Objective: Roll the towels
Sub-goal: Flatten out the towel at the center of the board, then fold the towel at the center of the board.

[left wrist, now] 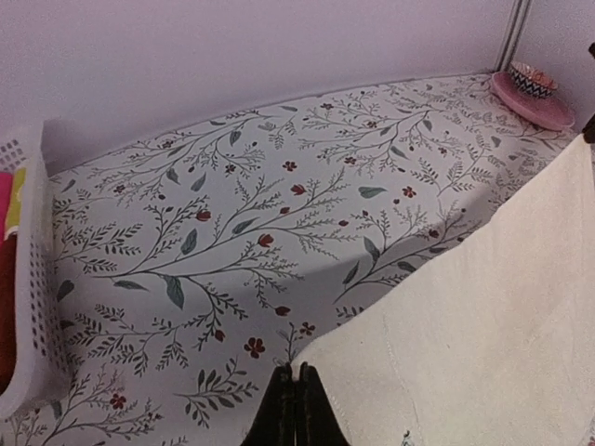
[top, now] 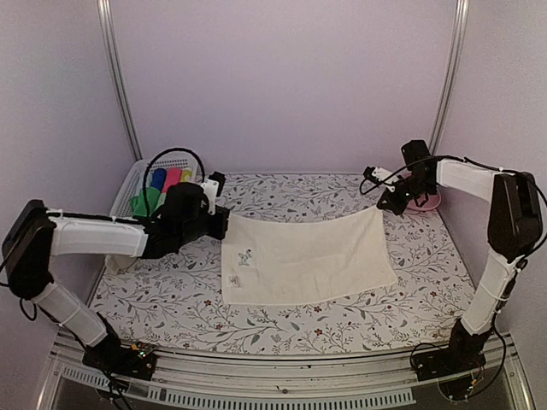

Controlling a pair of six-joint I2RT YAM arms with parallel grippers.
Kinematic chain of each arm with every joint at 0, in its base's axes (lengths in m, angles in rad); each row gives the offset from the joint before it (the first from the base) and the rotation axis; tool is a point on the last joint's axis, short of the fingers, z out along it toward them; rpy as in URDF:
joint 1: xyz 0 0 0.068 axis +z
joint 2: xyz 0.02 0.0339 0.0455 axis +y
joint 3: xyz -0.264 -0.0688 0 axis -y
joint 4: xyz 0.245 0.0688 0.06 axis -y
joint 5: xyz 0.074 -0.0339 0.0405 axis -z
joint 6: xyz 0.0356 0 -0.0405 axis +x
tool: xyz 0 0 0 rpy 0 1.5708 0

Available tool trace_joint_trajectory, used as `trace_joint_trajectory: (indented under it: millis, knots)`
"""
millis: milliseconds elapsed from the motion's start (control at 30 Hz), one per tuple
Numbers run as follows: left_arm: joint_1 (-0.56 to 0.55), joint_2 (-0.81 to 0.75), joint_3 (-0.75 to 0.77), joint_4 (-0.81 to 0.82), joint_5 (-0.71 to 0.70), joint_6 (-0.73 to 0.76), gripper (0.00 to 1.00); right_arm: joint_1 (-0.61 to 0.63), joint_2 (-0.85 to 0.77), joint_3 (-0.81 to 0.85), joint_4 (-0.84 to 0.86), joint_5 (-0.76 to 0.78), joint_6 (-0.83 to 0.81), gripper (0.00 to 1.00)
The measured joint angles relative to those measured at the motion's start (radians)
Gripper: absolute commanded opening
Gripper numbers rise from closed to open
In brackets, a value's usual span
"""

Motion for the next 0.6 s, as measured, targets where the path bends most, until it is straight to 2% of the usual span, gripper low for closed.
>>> trace_joint_trajectory:
  millis: [133, 267, 433, 600]
  knots:
    - [0.049, 0.320, 0.231, -0.003, 0.020, 0.039, 0.00, -0.012, 0.196, 0.134, 0.014, 0.031, 0.006, 0.02]
    - [0.090, 0.487, 0.340, -0.007, 0.026, 0.086, 0.00, -0.026, 0.327, 0.264, 0.029, 0.048, 0.006, 0.02]
    - [0.128, 0.513, 0.351, 0.020, 0.035, 0.149, 0.00, -0.040, 0.370, 0.328, 0.045, 0.055, -0.004, 0.02]
    - [0.154, 0.447, 0.273, 0.097, 0.109, 0.201, 0.00, -0.048, 0.360, 0.303, 0.066, 0.028, -0.060, 0.02]
